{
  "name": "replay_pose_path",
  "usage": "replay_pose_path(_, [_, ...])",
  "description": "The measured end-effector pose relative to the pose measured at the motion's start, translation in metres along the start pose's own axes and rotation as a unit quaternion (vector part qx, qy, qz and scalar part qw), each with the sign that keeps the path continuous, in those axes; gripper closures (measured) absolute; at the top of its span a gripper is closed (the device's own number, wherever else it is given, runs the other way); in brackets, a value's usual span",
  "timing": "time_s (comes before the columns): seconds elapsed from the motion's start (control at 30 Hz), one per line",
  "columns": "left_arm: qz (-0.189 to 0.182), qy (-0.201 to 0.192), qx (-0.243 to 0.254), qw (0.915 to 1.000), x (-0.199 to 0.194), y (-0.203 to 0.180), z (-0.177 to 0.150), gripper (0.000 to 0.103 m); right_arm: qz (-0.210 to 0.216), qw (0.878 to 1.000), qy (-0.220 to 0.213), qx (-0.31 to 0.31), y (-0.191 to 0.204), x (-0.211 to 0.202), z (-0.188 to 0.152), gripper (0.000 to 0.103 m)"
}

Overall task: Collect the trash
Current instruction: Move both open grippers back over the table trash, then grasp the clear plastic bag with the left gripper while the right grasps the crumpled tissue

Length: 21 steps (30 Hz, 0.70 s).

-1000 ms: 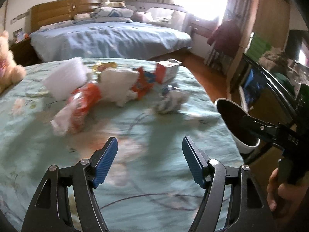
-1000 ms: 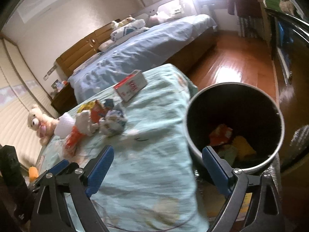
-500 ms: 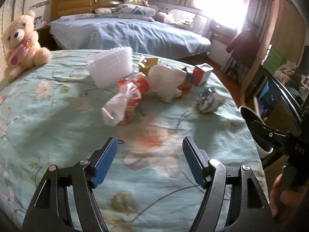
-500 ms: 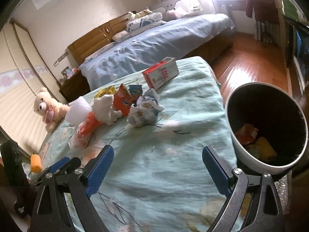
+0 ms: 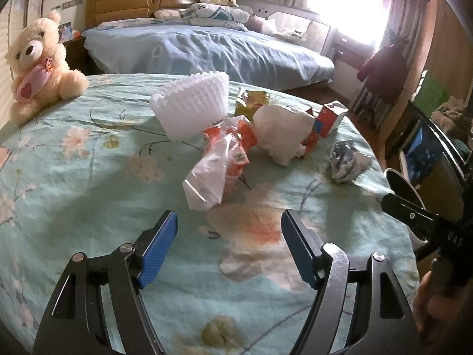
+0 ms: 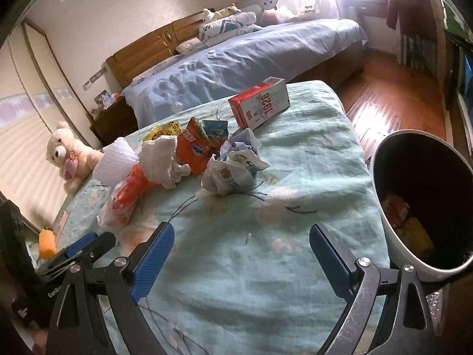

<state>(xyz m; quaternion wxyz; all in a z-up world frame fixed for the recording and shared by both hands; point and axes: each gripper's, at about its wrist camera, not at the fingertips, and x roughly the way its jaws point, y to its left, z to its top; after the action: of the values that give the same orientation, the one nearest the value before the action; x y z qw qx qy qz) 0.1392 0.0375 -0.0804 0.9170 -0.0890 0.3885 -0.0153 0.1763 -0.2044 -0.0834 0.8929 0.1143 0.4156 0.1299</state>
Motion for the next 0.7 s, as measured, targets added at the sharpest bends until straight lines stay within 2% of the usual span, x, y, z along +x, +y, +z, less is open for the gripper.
replay_pose_path(0.47, [0.021,0.016,0.01,0.9996,0.034,0.008,0.029,0.03,-0.011,1.0,0.006,-0.015,0.006,0.038,0.026,0.009])
replay_pose_path(0.53, [0.013,0.024,0.008,0.9996,0.039,0.009,0.03,0.041,-0.015,1.0,0.006,-0.015,0.006,0.043,0.029,0.01])
replay_pose_path(0.57, [0.005,0.032,0.005,0.9995,0.043,0.01,0.03,0.056,-0.019,1.0,0.005,-0.016,0.006,0.044,0.031,0.012])
replay_pose_path(0.6, [-0.004,0.04,0.003,0.9992,0.046,0.011,0.03,0.068,-0.025,1.0,0.002,-0.018,0.007,0.045,0.032,0.02])
replay_pose_path(0.63, [-0.009,0.041,0.001,0.9991,0.046,0.012,0.03,0.069,-0.029,0.999,0.003,-0.022,0.007,0.046,0.032,0.027])
replay_pose_path(0.67, [-0.011,0.036,0.0,0.9993,0.044,0.012,0.029,0.071,-0.028,0.999,0.004,-0.024,0.007,0.047,0.033,0.043])
replay_pose_path(0.7, [-0.011,0.03,0.001,0.9995,0.041,0.012,0.029,0.075,-0.026,0.999,0.004,-0.025,0.008,0.046,0.032,0.053])
